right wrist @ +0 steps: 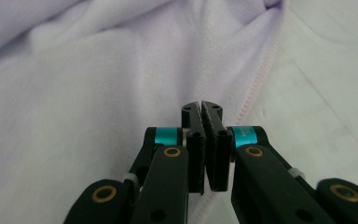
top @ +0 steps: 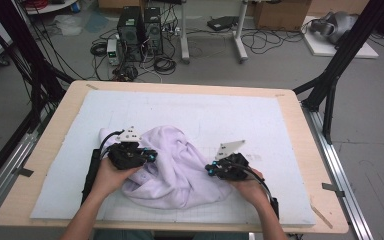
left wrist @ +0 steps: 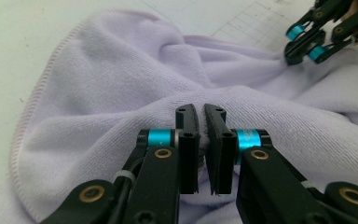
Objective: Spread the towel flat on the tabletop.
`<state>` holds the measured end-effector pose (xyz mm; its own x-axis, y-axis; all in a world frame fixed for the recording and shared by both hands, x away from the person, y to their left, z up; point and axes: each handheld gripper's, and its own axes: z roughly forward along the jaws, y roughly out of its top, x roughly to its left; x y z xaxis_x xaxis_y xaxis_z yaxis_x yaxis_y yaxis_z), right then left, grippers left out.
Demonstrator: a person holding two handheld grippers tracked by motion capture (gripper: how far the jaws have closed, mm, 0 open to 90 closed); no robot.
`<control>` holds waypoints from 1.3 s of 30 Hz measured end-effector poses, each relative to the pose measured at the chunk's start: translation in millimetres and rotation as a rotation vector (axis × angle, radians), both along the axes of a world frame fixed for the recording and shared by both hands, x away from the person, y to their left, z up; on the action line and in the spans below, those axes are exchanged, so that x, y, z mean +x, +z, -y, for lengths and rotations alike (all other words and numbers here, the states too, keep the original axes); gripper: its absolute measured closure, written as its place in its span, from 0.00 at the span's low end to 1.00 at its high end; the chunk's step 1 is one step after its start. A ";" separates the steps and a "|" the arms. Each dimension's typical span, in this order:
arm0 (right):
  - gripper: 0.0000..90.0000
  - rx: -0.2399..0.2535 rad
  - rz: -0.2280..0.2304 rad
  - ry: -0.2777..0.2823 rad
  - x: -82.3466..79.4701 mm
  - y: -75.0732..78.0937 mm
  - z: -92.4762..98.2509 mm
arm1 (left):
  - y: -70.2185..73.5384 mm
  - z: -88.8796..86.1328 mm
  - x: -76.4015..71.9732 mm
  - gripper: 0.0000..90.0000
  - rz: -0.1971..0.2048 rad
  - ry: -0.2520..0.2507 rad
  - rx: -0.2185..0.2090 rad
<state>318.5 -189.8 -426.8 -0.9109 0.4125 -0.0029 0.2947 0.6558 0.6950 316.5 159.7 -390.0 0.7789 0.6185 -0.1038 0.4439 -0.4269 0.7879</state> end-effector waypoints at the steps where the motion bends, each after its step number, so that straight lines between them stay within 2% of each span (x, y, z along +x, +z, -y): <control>1: 0.98 -0.019 0.001 -0.009 -5.9 1.7 7.3 | -2.2 -2.8 -2.5 0.93 -0.005 0.008 -0.004; 4: 0.98 -0.030 0.012 -0.022 -25.0 6.3 27.8 | -7.8 -10.0 -10.0 0.94 -0.005 0.015 -0.003; 7: 0.98 -0.030 0.002 -0.034 -41.4 6.8 43.9 | -8.8 -16.4 -16.6 0.94 -0.004 0.025 -0.002; 10: 0.98 -0.052 -0.005 -0.046 -54.5 5.8 53.7 | -7.1 -24.1 -21.0 0.94 -0.002 0.043 -0.013; 12: 0.98 -0.063 -0.012 -0.041 -63.0 7.0 58.5 | -6.7 -26.8 -21.1 0.94 -0.008 0.038 -0.012; 14: 0.97 -0.050 -0.001 -0.033 -66.8 11.1 60.4 | -6.0 -28.0 -21.2 0.92 -0.008 0.033 -0.020; 16: 0.90 -0.003 0.019 -0.037 -65.9 20.1 59.2 | -4.6 -28.2 -21.3 0.82 -0.011 0.033 -0.037; 18: 0.80 0.057 0.029 -0.041 -56.8 30.5 51.2 | -3.5 -27.7 -21.4 0.72 -0.003 0.040 -0.047; 21: 0.73 0.063 0.051 -0.037 -38.0 34.0 31.7 | -1.0 -25.2 -19.3 0.58 0.008 0.056 -0.044; 23: 0.71 0.052 0.053 -0.019 -20.3 26.8 13.2 | -1.2 -21.5 -16.0 0.55 -0.003 0.032 -0.051; 24: 0.69 0.010 0.050 -0.012 -5.6 16.9 -1.1 | -2.5 -19.0 -14.3 0.55 -0.012 0.028 -0.041; 26: 0.68 0.004 0.038 -0.018 -0.6 13.0 -5.3 | -6.6 -14.7 -10.0 0.57 -0.042 0.018 -0.027; 28: 0.68 -0.020 -0.001 -0.024 10.2 2.2 -14.2 | -10.8 -10.6 -8.7 0.68 -0.050 0.022 0.017; 30: 0.79 -0.037 -0.027 -0.019 14.6 -4.9 -17.0 | -13.7 -7.5 -11.1 0.84 -0.038 0.000 0.035; 31: 0.90 -0.027 -0.052 -0.008 15.1 -6.7 -16.4 | -14.1 -6.4 -12.8 0.89 -0.030 -0.002 0.042; 32: 0.94 -0.008 -0.066 -0.001 14.9 -6.9 -14.9 | -14.3 -5.3 -15.0 0.91 -0.023 -0.005 0.052; 37: 0.96 -0.015 -0.045 0.007 5.2 -1.8 -4.9 | -10.8 -11.0 -22.2 0.94 -0.003 -0.004 0.030; 39: 0.96 -0.013 -0.023 -0.012 -5.4 3.8 6.8 | -9.4 -15.6 -25.1 0.94 0.001 -0.001 0.026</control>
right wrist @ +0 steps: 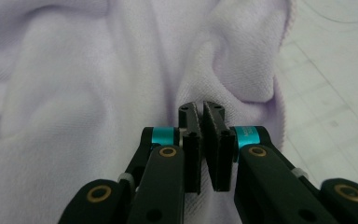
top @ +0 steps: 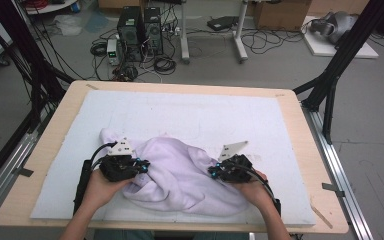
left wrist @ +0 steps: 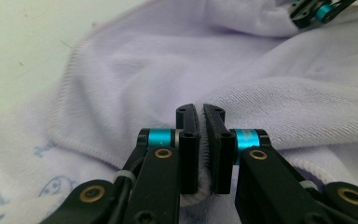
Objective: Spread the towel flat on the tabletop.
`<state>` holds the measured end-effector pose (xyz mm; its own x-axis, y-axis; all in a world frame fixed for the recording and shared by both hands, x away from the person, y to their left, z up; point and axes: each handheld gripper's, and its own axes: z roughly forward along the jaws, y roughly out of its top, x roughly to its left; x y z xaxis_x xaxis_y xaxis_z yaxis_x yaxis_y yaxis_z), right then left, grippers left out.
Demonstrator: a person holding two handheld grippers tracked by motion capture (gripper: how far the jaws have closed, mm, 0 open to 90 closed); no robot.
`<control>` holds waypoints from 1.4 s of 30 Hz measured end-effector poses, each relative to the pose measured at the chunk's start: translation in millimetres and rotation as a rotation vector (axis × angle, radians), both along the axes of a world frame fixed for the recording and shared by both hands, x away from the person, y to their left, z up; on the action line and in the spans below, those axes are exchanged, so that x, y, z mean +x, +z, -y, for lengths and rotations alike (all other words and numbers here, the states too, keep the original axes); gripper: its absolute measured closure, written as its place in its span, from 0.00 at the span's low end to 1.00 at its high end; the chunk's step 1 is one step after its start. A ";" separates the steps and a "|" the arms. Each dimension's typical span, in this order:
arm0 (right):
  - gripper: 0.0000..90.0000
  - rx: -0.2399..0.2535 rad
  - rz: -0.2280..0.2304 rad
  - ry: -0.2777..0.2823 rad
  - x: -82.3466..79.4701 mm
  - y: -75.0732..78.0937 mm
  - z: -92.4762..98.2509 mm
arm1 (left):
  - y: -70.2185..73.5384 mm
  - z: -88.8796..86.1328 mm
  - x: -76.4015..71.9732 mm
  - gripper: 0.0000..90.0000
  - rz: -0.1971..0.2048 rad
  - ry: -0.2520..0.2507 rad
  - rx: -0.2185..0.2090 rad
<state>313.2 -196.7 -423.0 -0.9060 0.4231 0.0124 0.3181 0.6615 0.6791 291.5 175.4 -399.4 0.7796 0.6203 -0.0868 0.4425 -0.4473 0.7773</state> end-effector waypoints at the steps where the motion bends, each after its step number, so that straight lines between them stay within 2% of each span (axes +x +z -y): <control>1: 0.96 0.008 0.002 -0.010 -5.3 2.3 7.0 | 0.3 -1.9 -1.3 0.94 0.001 0.006 -0.008; 4: 0.96 0.053 -0.002 -0.039 -19.6 7.7 29.1 | 0.8 -2.4 -2.8 0.94 -0.001 0.001 -0.047; 6: 0.96 0.071 -0.007 -0.051 -31.2 10.4 40.9 | 0.4 2.7 -3.0 0.93 -0.009 -0.021 -0.053; 7: 0.96 0.069 -0.009 -0.048 -35.1 11.1 42.8 | 0.4 6.1 -3.8 0.89 -0.005 -0.030 -0.055; 9: 0.92 0.053 -0.010 -0.025 -42.1 13.3 43.9 | 0.9 9.9 -4.7 0.73 -0.002 -0.033 -0.062; 10: 0.90 0.048 0.000 -0.023 -43.0 14.8 43.5 | 1.4 9.4 -4.9 0.70 0.000 -0.034 -0.063; 12: 0.79 0.077 0.013 -0.032 -40.2 21.1 43.1 | 2.6 6.4 -4.9 0.64 0.005 -0.017 -0.067; 15: 0.72 0.108 0.031 -0.056 -29.8 27.3 41.7 | 7.7 -4.0 -2.0 0.62 0.015 0.009 -0.094; 17: 0.72 0.116 0.028 -0.082 -19.1 26.4 40.1 | 12.7 -8.5 4.3 0.64 0.021 0.032 -0.107; 19: 0.74 0.091 0.029 -0.107 -11.7 19.9 38.9 | 16.3 -8.8 10.9 0.69 0.030 0.052 -0.106; 21: 0.78 0.075 0.014 -0.125 -8.3 12.8 39.9 | 16.8 -5.9 20.7 0.74 0.044 0.081 -0.082; 23: 0.84 0.075 0.020 -0.134 -9.7 9.4 41.3 | 12.7 -1.3 31.8 0.79 0.043 0.090 -0.034; 24: 0.84 0.080 0.031 -0.141 -11.3 8.8 42.9 | 8.6 1.7 38.0 0.79 0.036 0.101 0.001; 26: 0.84 0.088 0.029 -0.144 -12.1 8.6 45.7 | 1.9 5.3 46.0 0.79 0.015 0.112 0.024; 28: 0.82 0.097 0.028 -0.155 -11.7 9.4 48.4 | -4.1 7.9 52.2 0.73 0.020 0.152 0.070; 31: 0.78 0.113 0.034 -0.172 -9.8 11.7 51.5 | -10.1 9.6 58.7 0.64 0.013 0.218 0.094; 32: 0.78 0.116 0.030 -0.177 -9.0 12.4 52.3 | -11.1 10.1 60.0 0.59 0.016 0.226 0.107; 35: 0.78 0.132 0.020 -0.176 -7.3 13.2 52.2 | -15.4 12.6 63.3 0.73 -0.020 0.198 0.107; 37: 0.78 0.132 0.020 -0.181 -6.9 13.9 51.9 | -18.3 16.0 63.5 0.88 -0.030 0.160 0.132; 39: 0.78 0.138 0.019 -0.188 -5.8 14.1 52.9 | -20.5 19.4 62.1 0.93 -0.049 0.122 0.154; 41: 0.77 0.140 0.011 -0.193 -4.5 13.8 54.1 | -18.7 18.9 60.1 0.96 -0.046 0.109 0.154; 42: 0.77 0.142 0.008 -0.192 -3.9 13.3 54.3 | -15.8 17.1 58.2 0.96 -0.040 0.112 0.136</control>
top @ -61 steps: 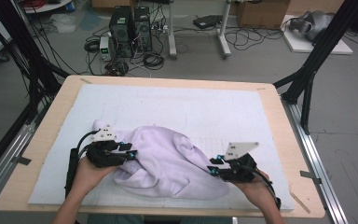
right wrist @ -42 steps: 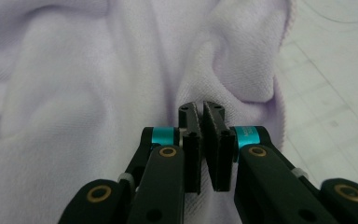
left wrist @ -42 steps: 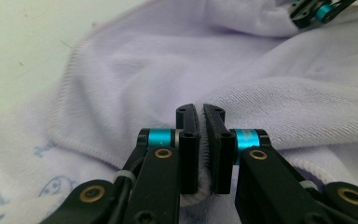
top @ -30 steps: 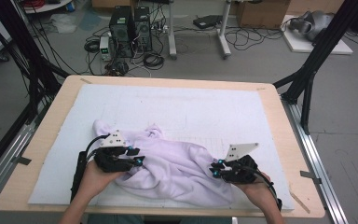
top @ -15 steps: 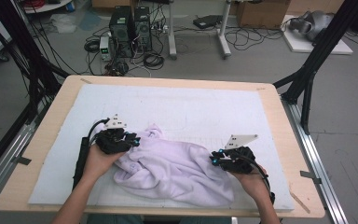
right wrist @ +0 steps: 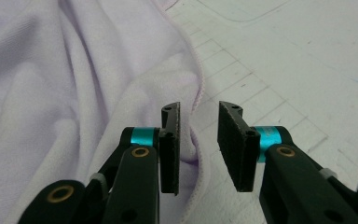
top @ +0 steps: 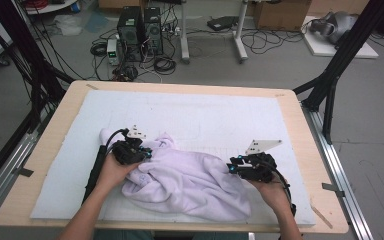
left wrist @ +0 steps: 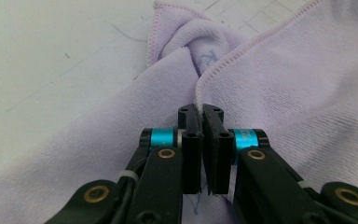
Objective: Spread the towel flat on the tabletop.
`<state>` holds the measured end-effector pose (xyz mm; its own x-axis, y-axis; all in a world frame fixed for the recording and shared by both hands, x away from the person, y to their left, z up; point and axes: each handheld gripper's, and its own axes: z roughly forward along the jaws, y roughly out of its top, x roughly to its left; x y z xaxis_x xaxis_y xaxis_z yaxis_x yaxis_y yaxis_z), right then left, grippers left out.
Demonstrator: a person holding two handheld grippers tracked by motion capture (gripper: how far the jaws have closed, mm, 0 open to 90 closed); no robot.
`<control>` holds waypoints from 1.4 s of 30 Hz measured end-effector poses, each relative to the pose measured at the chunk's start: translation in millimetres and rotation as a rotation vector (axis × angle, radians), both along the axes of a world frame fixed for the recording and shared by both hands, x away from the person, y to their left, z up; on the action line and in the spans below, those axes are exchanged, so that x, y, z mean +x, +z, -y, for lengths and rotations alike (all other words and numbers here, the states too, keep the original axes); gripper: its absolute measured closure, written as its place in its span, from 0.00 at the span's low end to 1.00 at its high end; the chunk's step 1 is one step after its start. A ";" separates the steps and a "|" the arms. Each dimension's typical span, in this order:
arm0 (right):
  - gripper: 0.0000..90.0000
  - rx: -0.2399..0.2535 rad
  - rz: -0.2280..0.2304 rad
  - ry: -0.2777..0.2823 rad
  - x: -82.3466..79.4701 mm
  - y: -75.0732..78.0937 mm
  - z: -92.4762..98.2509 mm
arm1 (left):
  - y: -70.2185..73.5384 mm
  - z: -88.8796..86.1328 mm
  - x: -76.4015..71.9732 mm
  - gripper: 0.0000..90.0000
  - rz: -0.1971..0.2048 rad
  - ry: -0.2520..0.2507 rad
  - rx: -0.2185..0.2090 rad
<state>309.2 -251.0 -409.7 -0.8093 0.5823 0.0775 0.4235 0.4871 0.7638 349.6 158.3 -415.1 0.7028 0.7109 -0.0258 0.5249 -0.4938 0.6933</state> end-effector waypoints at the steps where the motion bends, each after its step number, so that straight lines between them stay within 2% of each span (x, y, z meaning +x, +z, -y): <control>1: 0.75 -0.003 -0.016 0.000 0.5 -1.1 -0.3 | 2.2 -1.6 -1.2 0.96 0.008 0.005 -0.009; 5: 0.70 -0.041 -0.059 0.004 4.9 -8.4 -3.5 | 16.7 -17.7 -10.0 0.97 0.070 0.039 -0.049; 7: 0.71 -0.046 -0.080 0.003 6.8 -13.4 -5.1 | 21.6 -26.3 -13.9 0.97 0.092 0.061 -0.068; 9: 0.78 -0.060 -0.101 0.014 7.8 -18.5 -6.5 | 25.0 -33.7 -18.0 0.97 0.106 0.071 -0.070; 11: 0.92 -0.079 -0.101 0.019 6.1 -20.3 -7.4 | 26.8 -39.8 -21.8 0.97 0.115 0.077 -0.065; 13: 0.97 -0.094 -0.103 0.031 4.0 -20.4 -7.7 | 27.3 -44.5 -24.2 0.97 0.119 0.086 -0.068; 16: 0.97 -0.098 -0.064 0.010 1.0 -15.5 -6.2 | 29.5 -49.6 -25.2 0.97 0.122 0.100 -0.083; 20: 0.97 -0.049 0.056 -0.057 -4.3 8.4 0.0 | 37.6 -49.8 -22.8 0.97 0.142 0.106 -0.097; 22: 0.97 -0.018 0.099 -0.083 -6.1 19.2 4.7 | 42.8 -49.9 -22.4 0.97 0.158 0.110 -0.114; 23: 0.97 -0.010 0.102 -0.083 -6.3 21.6 6.6 | 43.0 -49.5 -21.2 0.97 0.153 0.110 -0.108; 26: 0.95 -0.047 0.061 -0.078 -3.7 13.4 7.2 | 38.0 -47.2 -16.0 0.97 0.133 0.109 -0.088; 27: 0.88 -0.074 0.021 -0.081 -0.6 5.3 7.1 | 36.6 -45.6 -14.5 0.97 0.127 0.105 -0.082; 28: 0.84 -0.082 -0.009 -0.080 2.3 -0.5 7.4 | 35.4 -43.9 -13.2 0.97 0.123 0.103 -0.082; 30: 0.71 -0.079 -0.025 -0.082 5.1 -6.5 6.8 | 33.7 -41.0 -10.7 0.97 0.121 0.102 -0.085; 31: 0.69 -0.075 -0.029 -0.086 7.1 -7.2 6.2 | 32.9 -40.4 -9.3 0.97 0.117 0.097 -0.079; 33: 0.68 -0.050 -0.029 -0.068 10.5 -7.8 4.3 | 30.6 -39.9 -6.8 0.96 0.106 0.101 -0.080; 35: 0.68 -0.065 -0.026 -0.055 15.0 -10.8 1.3 | 29.6 -41.9 -5.1 0.95 0.091 0.095 -0.085; 36: 0.67 -0.070 -0.046 -0.056 18.8 -13.9 0.5 | 29.6 -42.5 -5.1 0.87 0.091 0.095 -0.096; 38: 0.66 -0.084 -0.066 -0.054 23.6 -19.0 -0.9 | 29.1 -43.3 -5.4 0.70 0.062 0.076 -0.116; 42: 0.66 -0.128 -0.087 -0.047 28.0 -27.3 -5.5 | 24.4 -38.8 -12.9 0.56 0.060 0.058 -0.070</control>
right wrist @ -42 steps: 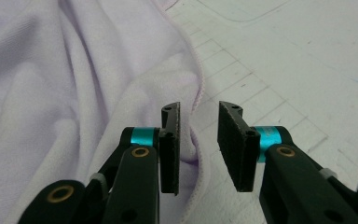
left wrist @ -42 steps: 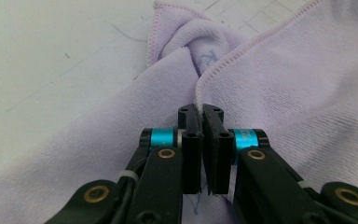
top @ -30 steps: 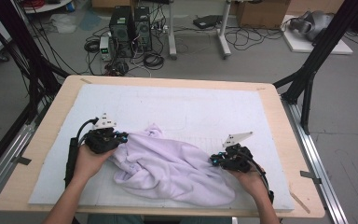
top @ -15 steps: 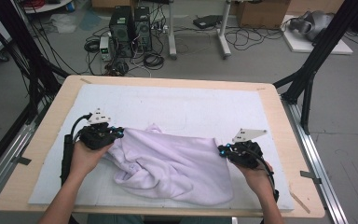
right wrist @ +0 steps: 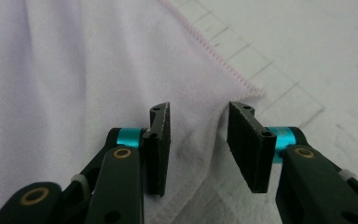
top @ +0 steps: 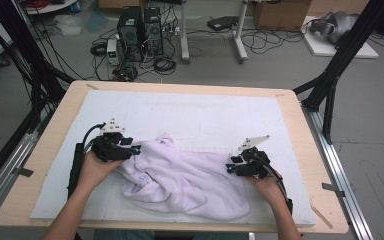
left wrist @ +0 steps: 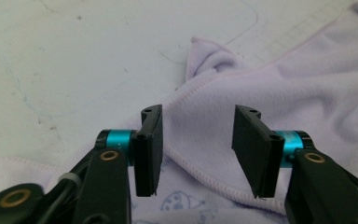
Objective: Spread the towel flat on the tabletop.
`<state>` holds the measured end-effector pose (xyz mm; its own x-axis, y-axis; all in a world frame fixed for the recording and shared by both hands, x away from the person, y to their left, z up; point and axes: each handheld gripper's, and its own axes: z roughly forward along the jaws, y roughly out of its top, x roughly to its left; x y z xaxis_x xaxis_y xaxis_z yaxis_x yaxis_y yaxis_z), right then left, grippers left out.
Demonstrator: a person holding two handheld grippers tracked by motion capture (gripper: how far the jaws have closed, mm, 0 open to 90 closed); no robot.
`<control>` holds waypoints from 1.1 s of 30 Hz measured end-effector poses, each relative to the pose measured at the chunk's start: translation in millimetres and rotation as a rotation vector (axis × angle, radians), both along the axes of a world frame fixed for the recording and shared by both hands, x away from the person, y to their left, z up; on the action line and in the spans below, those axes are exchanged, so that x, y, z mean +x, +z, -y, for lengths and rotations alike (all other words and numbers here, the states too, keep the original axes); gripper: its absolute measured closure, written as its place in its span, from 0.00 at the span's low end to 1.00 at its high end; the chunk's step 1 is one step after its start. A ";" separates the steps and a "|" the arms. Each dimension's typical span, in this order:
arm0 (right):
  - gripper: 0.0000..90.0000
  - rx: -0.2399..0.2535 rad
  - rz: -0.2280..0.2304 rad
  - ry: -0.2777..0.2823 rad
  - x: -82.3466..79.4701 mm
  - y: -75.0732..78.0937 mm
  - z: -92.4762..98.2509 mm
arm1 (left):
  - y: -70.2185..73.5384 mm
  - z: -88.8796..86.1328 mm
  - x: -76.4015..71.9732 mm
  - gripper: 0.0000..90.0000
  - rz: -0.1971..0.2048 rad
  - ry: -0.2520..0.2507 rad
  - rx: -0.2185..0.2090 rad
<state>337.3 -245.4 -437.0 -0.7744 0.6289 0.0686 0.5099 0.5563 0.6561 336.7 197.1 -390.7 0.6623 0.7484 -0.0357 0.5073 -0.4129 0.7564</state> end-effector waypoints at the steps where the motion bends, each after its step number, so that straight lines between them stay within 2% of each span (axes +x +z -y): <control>1: 0.66 -0.005 0.005 0.002 -0.7 0.3 -0.6 | -1.2 0.0 -2.7 0.55 0.005 -0.003 -0.002; 4: 0.74 -0.010 0.016 0.006 -2.3 -0.2 -1.9 | -7.2 1.1 -6.8 0.56 -0.009 -0.020 -0.008; 6: 0.83 -0.007 0.011 0.020 -2.7 -0.1 -2.8 | -12.2 5.4 -6.7 0.59 -0.029 -0.039 0.023; 9: 0.93 -0.003 -0.002 0.048 -3.2 0.3 -4.3 | -18.4 14.3 -2.9 0.60 -0.047 -0.068 0.048; 11: 0.96 -0.003 -0.005 0.057 -3.3 0.5 -5.0 | -25.5 22.6 1.0 0.62 -0.078 -0.087 0.064; 13: 0.97 -0.010 0.001 0.059 -3.6 1.1 -5.8 | -35.8 31.4 4.8 0.66 -0.122 -0.107 0.112; 14: 0.97 -0.013 0.002 0.058 -3.9 1.5 -6.2 | -38.9 33.6 4.7 0.67 -0.110 -0.105 0.124; 17: 0.97 -0.005 0.009 0.059 -5.0 3.6 -5.8 | -40.0 32.0 3.9 0.77 -0.093 -0.087 0.099; 19: 0.97 0.015 0.015 0.059 -5.5 6.4 -4.4 | -40.2 32.0 1.8 0.89 -0.078 -0.091 0.102; 20: 0.97 0.021 0.011 0.059 -5.4 8.7 -4.0 | -39.4 32.7 0.8 0.92 -0.069 -0.095 0.115; 22: 0.97 0.036 0.028 0.061 -6.5 14.3 -4.0 | -37.0 32.7 -1.2 0.94 -0.055 -0.094 0.111; 24: 0.97 0.044 0.046 0.066 -7.0 20.8 -3.9 | -33.0 30.0 -2.8 0.94 -0.037 -0.087 0.087; 29: 0.97 0.073 0.086 0.066 -7.2 39.3 -0.3 | -14.8 16.3 -5.5 0.94 0.003 -0.061 -0.012; 33: 0.97 0.085 0.127 0.058 -5.0 56.1 3.1 | 0.5 11.2 -4.7 0.95 0.050 -0.039 -0.050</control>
